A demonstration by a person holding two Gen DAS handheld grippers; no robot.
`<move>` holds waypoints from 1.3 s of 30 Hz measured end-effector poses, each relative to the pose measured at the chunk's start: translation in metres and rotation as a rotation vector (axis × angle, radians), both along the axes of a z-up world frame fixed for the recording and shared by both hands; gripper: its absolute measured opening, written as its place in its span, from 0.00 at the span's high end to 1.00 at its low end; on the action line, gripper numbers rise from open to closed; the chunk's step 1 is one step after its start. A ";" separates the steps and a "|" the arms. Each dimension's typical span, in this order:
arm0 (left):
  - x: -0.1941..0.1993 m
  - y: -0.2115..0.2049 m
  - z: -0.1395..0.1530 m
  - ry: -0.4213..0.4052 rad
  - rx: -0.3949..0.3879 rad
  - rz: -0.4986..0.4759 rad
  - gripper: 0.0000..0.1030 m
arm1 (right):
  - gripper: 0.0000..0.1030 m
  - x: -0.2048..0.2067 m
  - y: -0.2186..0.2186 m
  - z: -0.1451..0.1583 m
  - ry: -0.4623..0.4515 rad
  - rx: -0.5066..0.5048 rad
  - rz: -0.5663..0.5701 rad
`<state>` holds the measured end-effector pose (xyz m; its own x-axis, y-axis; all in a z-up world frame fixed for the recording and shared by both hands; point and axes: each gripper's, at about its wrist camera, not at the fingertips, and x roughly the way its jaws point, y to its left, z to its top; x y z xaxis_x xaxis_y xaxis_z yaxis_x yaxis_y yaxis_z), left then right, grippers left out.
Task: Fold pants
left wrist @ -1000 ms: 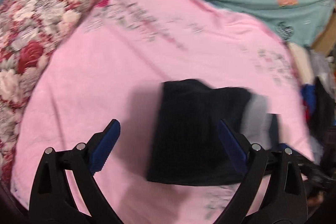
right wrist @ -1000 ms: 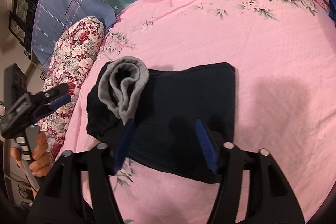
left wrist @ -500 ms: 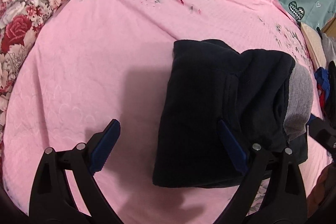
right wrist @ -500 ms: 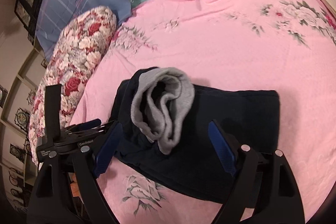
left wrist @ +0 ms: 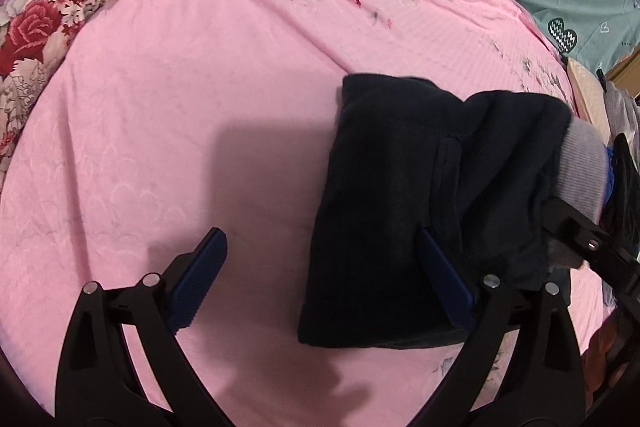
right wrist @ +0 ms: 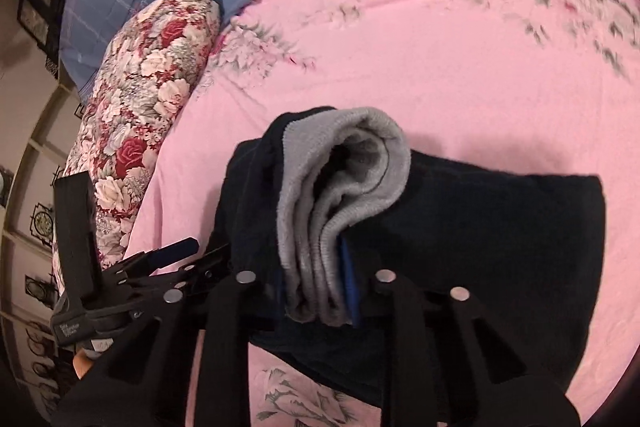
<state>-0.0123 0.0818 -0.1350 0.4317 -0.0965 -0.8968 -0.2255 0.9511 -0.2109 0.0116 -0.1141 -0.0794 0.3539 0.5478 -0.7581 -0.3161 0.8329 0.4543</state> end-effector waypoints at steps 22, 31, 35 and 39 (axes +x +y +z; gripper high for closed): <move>0.023 -0.062 -0.001 0.032 0.061 -0.118 0.06 | 0.78 -0.013 -0.164 -0.030 0.110 0.134 -0.192; 0.030 -0.058 0.021 0.001 0.085 -0.092 0.06 | 0.53 -0.024 -0.176 0.008 -0.050 -0.003 -0.210; 0.041 -0.075 0.039 -0.046 0.065 -0.122 0.06 | 0.53 -0.028 -0.174 0.036 -0.183 0.056 -0.233; 0.060 -0.100 0.039 -0.060 0.043 -0.168 0.06 | 0.66 -0.011 -0.149 0.030 -0.139 0.123 -0.157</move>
